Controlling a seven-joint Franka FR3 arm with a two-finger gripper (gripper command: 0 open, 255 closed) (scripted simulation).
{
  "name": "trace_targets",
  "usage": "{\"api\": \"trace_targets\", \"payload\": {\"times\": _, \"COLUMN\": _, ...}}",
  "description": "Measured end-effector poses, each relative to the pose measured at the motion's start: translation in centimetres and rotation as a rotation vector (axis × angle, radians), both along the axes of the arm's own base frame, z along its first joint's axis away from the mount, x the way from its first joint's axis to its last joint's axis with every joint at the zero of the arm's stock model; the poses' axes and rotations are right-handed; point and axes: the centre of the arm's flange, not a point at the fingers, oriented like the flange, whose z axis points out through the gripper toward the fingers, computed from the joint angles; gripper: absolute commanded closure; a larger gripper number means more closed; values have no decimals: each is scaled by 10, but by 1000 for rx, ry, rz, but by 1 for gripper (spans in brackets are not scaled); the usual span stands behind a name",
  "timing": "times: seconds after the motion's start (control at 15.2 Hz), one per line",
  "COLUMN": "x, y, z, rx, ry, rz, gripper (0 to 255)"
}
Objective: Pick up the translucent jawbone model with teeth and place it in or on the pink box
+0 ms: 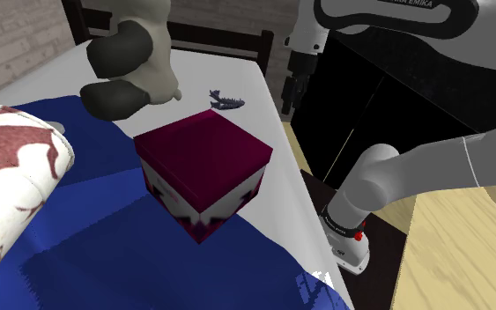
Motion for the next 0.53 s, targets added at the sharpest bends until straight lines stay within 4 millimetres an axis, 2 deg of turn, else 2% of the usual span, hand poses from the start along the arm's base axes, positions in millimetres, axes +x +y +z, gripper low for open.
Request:
{"api": "trace_targets", "payload": {"times": 0.13, "x": 6, "y": 0, "z": 0, "rx": -1, "ry": 4, "rz": 0, "gripper": 0}}
{"api": "trace_targets", "payload": {"times": 0.4, "x": 55, "y": -7, "z": -9, "rx": -7, "ry": 39, "rz": 2, "gripper": 0}}
{"api": "trace_targets", "payload": {"times": 0.53, "x": 86, "y": -11, "z": -14, "rx": -10, "ry": 59, "rz": 3, "gripper": 0}}
